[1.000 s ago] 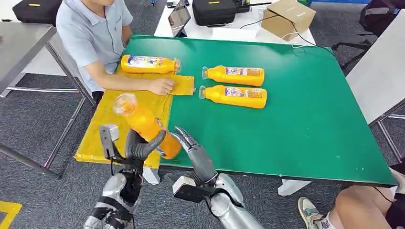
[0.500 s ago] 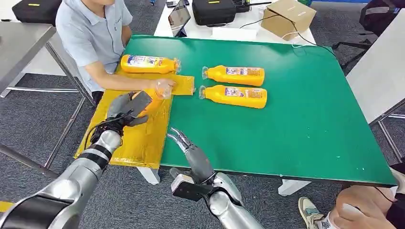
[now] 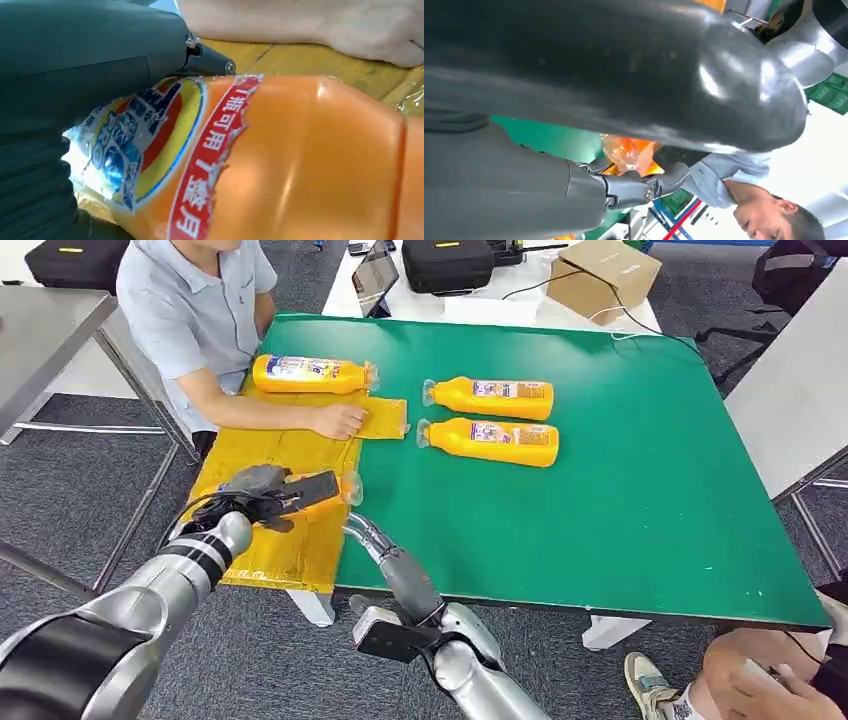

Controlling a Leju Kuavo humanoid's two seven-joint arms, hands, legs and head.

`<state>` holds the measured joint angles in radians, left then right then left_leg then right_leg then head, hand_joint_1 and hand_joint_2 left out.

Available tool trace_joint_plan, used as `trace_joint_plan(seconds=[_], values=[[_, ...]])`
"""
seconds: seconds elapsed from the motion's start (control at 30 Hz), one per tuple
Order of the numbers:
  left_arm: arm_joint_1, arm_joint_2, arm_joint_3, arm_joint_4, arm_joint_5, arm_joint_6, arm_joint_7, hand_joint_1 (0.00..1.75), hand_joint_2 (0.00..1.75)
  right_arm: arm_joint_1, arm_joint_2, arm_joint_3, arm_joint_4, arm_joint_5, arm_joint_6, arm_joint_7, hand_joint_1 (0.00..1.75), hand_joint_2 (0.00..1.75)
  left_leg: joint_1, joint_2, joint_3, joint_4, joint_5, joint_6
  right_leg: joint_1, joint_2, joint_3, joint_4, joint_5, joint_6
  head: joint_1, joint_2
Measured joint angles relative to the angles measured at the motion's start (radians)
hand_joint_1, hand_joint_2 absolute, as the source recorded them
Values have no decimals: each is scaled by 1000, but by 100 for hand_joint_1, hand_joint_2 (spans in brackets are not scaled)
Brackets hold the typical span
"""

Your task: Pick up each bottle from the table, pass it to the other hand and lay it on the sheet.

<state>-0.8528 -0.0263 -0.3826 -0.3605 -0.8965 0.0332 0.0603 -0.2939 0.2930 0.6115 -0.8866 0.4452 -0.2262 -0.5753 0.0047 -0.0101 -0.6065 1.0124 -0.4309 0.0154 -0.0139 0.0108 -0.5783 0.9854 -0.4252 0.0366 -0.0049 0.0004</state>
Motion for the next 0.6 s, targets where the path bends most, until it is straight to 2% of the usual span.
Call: trace_joint_plan(seconds=[0.17, 0.33, 0.43, 0.6], values=[[24, -14, 24, 13, 95, -35, -76, 0, 175, -5, 1, 3, 18, 0, 1, -6, 0, 0, 0, 0, 0, 0, 0, 0, 0, 0, 0, 0, 0, 0, 0, 0], [26, -23, 174, 13, 391, -230, -291, 0, 175, -18, 8, 7, 52, -7, -2, -32, 0, 0, 0, -1, 1, 0, 0, 0, 0, 0, 2, 0, 0, 0, 0, 0], [41, -30, 263, 8, 472, -302, -343, 0, 175, -26, 15, 12, 78, -15, -16, -48, 0, 0, 0, 0, 1, 0, 0, 0, 0, 0, 1, 0, 0, 0, 0, 0], [72, -35, 338, -18, 553, -346, -400, 0, 175, -36, 17, 13, 108, -22, -32, -61, 0, 0, 0, 0, 1, 0, 0, 0, 0, 0, 1, 0, 0, 0, 0, 0]])
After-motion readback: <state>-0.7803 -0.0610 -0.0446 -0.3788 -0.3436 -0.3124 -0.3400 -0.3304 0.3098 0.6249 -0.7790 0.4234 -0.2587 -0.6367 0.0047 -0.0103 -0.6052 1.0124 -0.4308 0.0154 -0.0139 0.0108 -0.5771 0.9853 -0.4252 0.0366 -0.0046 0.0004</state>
